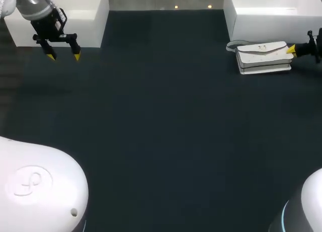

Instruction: Pick up the bag, open it, inspect its contents, close it, and place it on the opposite side

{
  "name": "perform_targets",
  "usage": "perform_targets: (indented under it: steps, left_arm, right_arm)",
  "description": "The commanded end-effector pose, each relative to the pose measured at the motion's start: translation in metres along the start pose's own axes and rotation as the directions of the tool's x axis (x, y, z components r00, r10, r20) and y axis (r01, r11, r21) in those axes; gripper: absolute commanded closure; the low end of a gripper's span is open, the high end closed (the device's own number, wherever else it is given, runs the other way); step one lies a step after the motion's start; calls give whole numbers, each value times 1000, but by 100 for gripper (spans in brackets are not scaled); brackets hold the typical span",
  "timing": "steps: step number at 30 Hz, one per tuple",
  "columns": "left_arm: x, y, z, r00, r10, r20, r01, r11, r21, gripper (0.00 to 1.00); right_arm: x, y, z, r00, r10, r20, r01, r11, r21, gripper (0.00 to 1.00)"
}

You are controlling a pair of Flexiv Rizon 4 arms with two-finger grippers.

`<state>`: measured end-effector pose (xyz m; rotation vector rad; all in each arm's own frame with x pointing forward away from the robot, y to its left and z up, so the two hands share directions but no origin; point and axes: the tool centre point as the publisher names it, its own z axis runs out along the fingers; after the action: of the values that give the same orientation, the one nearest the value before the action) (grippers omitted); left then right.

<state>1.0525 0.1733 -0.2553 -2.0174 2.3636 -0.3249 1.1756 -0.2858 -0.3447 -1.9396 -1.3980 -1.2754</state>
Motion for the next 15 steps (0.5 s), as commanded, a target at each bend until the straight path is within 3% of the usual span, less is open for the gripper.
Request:
perform_targets:
  steps: [1, 7, 15]
  left_arm:
    - [1, 4, 0, 1000, -1, 1, 1, 1000, 19, 0]
    - [1, 4, 0, 1000, -1, 1, 1, 1000, 19, 0]
    - [1, 4, 0, 1000, -1, 1, 1, 1000, 19, 0]
  right_arm:
    - [-15, 25, -16, 999, 17, -47, -5, 973, 233, 100]
    - [-29, 44, -30, 998, 20, -57, -7, 975, 222, 100]
    - [-46, 65, -31, 998, 38, -41, -27, 970, 244, 100]
